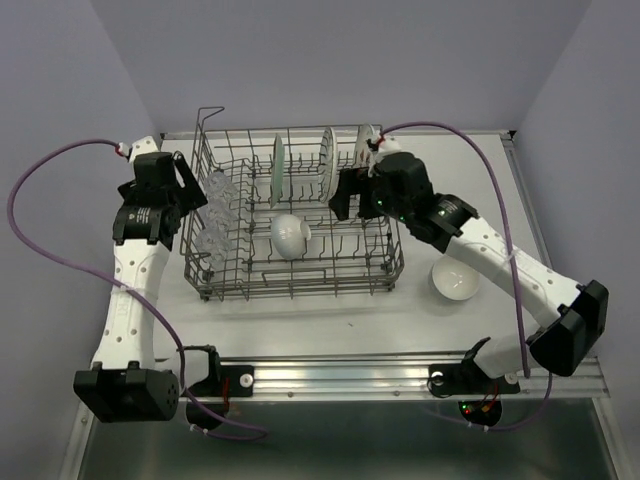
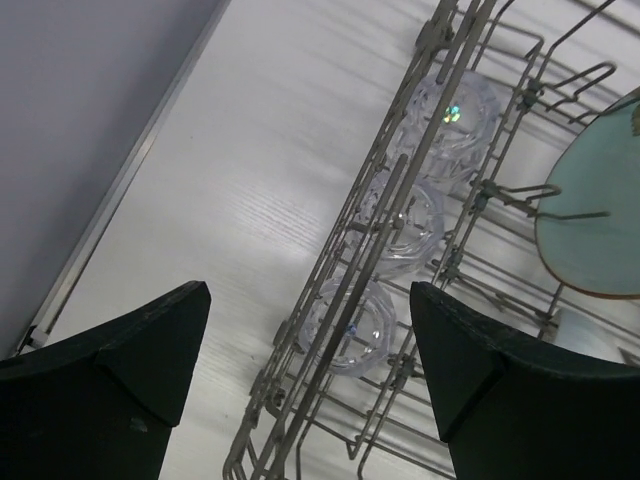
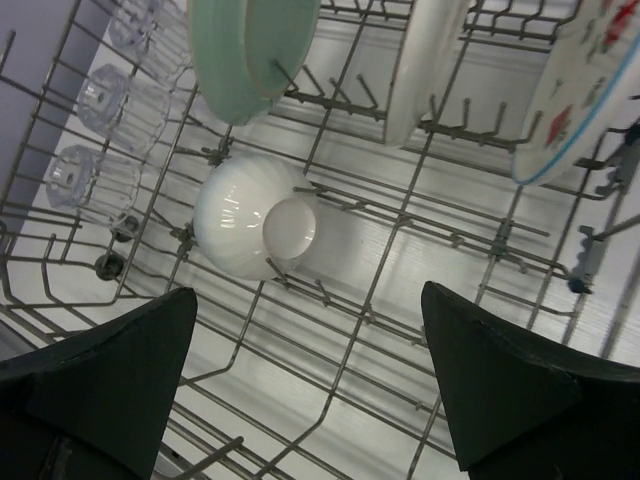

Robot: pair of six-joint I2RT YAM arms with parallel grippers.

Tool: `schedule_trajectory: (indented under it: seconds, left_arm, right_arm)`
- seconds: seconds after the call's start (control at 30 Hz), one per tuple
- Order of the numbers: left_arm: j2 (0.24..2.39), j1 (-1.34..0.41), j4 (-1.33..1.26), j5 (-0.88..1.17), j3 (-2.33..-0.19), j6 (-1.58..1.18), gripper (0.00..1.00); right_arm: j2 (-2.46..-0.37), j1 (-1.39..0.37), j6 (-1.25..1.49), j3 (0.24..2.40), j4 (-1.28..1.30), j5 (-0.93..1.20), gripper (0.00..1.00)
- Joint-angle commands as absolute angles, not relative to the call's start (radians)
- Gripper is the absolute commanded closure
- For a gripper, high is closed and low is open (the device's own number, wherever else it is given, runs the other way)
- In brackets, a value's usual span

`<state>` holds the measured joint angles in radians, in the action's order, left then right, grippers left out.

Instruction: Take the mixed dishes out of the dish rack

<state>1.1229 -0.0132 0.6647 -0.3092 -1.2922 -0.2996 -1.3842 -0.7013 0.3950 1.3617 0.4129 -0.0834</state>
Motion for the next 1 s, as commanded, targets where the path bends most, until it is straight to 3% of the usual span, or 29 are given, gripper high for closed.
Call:
schedule_trajectory:
  seconds: [0.0, 0.23, 0.4, 0.6, 0.8, 0.97]
  left_arm:
    - [1.161, 0.046, 0.565, -0.195, -1.230, -0.213, 0.12]
    - [1.170, 0.058, 0.483, -0.104, -1.180, -0.147, 0.29]
    - [1.164, 0.058, 0.469, -0.101, -1.157, -0.138, 0.61]
    - [1.138, 0.060, 0.446, -0.117, -1.132, -0.121, 0.66]
    - [1.127, 0.060, 0.433, -0.118, -1.120, -0.101, 0.81]
    - [1.135, 0.060, 0.430, -0.130, -1.117, -0.097, 0.86]
  right_arm:
    - [-1.468, -0.814, 0.391, 1.430, 0.350, -0.259, 0.00]
    - [-1.620, -0.911, 0.393, 1.505, 0.356, -0.344, 0.00]
    - [-1.742, -0.965, 0.374, 1.577, 0.360, -0.376, 0.00]
    - [-1.864, -1.000, 0.354, 1.699, 0.406, -0.406, 0.00]
    - [-1.966, -1.011, 0.360, 1.787, 0.466, -0.475, 0.00]
    - [-2.025, -1.032, 0.373, 1.845, 0.502, -0.521, 0.00]
